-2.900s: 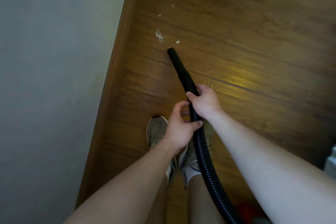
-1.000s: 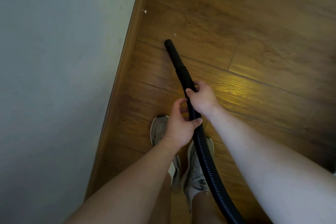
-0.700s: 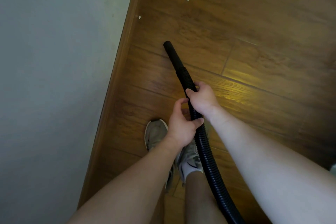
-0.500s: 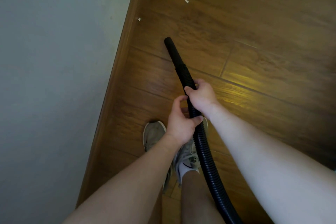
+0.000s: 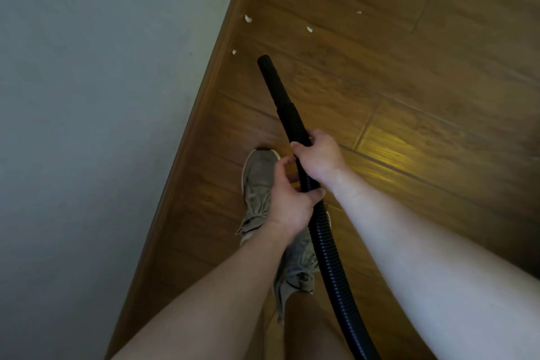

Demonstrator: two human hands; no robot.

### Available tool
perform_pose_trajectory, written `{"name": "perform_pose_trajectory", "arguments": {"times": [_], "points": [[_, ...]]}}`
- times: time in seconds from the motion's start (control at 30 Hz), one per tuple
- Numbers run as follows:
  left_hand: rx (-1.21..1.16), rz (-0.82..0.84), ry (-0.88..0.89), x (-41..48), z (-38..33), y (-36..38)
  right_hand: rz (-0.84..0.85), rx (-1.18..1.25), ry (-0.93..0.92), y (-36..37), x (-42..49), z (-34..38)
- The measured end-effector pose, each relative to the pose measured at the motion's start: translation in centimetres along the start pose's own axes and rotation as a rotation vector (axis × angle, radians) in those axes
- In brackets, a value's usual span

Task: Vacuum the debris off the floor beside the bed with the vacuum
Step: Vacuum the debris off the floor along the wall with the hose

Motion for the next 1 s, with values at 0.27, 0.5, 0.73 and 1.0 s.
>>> {"name": "perform_pose_trajectory", "arguments": {"times": [0.27, 0.5, 0.73, 1.0], "points": [[-0.022, -0.033, 0.012, 2.0, -1.7, -2.7, 0.011, -0.12, -0.069, 1.2, 2.3, 2.8], [-0.062, -0.052, 0.017, 3.0, -2.6, -4.4, 0.1, -0.211, -0.033, 2.3, 4.2, 4.8], [-0.113, -0.074, 0.015, 2.8, -2.4, -5.4, 0.161, -0.212, -0.02, 3.2, 4.5, 5.1], [-0.086, -0.042, 0.014, 3.3, -3.3, -5.1, 0.085, -0.154, -0.02, 2.6, 4.7, 5.4]]}}
Point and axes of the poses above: each hand's wrist, its own x-axis towards the middle knuckle, its own y-axis out of the palm, z = x × y, the point moved 2 cm from there along x, towards the middle knuckle, and after that the axes turned 5 degrees about z, right-handed, at the moved point
